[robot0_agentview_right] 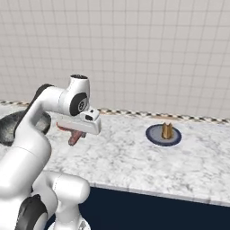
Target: Place one bun and one sausage from the bowl on each plate.
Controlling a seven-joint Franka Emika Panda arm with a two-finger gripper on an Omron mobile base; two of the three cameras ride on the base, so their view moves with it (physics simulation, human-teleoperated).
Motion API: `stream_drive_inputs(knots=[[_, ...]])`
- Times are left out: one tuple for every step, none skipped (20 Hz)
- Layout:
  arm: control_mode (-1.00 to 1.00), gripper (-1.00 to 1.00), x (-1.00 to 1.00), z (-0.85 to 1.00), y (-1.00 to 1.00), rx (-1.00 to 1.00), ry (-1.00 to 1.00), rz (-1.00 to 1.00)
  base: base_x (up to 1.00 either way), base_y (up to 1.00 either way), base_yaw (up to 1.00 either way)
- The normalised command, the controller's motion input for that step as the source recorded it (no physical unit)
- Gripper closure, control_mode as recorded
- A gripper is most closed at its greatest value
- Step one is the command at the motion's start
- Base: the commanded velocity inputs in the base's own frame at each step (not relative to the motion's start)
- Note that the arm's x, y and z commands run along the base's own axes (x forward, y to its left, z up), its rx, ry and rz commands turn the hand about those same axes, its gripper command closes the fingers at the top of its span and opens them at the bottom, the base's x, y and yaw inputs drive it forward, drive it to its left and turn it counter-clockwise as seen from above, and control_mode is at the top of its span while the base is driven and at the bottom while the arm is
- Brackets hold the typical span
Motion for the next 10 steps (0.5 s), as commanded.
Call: stream_drive_inputs(knots=[[1.0,1.0,0.0,0.0,0.0,0.0,0.0,0.0,0.0,-1.0,-0.07],[1.0,1.0,0.0,0.0,0.0,0.0,0.0,0.0,0.0,-0.96,-0.07],[1.0,1.0,0.0,0.0,0.0,0.0,0.0,0.0,0.0,-0.96,-0.06],[1.0,1.0,0.0,0.0,0.0,0.0,0.0,0.0,0.0,-0.91,-0.04],[1.0,1.0,0.0,0.0,0.0,0.0,0.0,0.0,0.11,-0.79,0.0],[1.0,1.0,0.0,0.0,0.0,0.0,0.0,0.0,0.19,-0.79,0.0],[1.0,1.0,0.0,0.0,0.0,0.0,0.0,0.0,0.24,-0.78,0.03],[1.0,1.0,0.0,0.0,0.0,0.0,0.0,0.0,0.24,-0.76,0.05],[1.0,1.0,0.0,0.0,0.0,0.0,0.0,0.0,0.21,-0.75,0.07],[1.0,1.0,0.0,0.0,0.0,0.0,0.0,0.0,0.16,-0.74,0.07]])
